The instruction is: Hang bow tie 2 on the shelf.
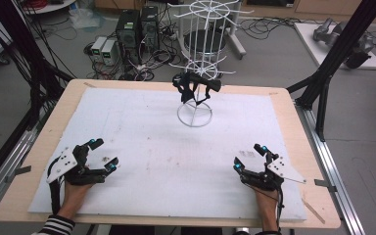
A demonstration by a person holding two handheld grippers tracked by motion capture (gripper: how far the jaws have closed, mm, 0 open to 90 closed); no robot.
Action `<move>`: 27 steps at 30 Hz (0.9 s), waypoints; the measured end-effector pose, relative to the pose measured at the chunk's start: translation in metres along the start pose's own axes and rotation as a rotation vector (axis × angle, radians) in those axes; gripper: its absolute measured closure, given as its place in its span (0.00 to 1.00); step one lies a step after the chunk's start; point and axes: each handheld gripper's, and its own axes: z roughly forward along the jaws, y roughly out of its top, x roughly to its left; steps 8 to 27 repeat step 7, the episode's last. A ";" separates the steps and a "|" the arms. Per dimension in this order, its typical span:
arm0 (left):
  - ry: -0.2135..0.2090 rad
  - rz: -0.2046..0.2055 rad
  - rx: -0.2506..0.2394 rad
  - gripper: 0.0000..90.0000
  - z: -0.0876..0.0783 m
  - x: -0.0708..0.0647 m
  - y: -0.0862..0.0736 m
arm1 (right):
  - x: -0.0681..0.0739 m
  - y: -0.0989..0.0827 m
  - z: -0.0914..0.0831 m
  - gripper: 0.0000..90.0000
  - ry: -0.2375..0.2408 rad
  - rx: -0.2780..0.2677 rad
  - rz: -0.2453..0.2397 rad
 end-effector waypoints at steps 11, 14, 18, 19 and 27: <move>0.003 0.000 -0.004 0.13 0.000 0.000 0.000 | 0.001 -0.001 0.000 0.12 0.001 0.006 -0.001; 0.003 0.000 -0.004 0.13 0.000 0.000 0.000 | 0.001 -0.001 0.000 0.12 0.001 0.006 -0.001; 0.003 0.000 -0.004 0.13 0.000 0.000 0.000 | 0.001 -0.001 0.000 0.12 0.001 0.006 -0.001; 0.003 0.000 -0.004 0.13 0.000 0.000 0.000 | 0.001 -0.001 0.000 0.12 0.001 0.006 -0.001; 0.003 0.000 -0.004 0.13 0.000 0.000 0.000 | 0.001 -0.001 0.000 0.12 0.001 0.006 -0.001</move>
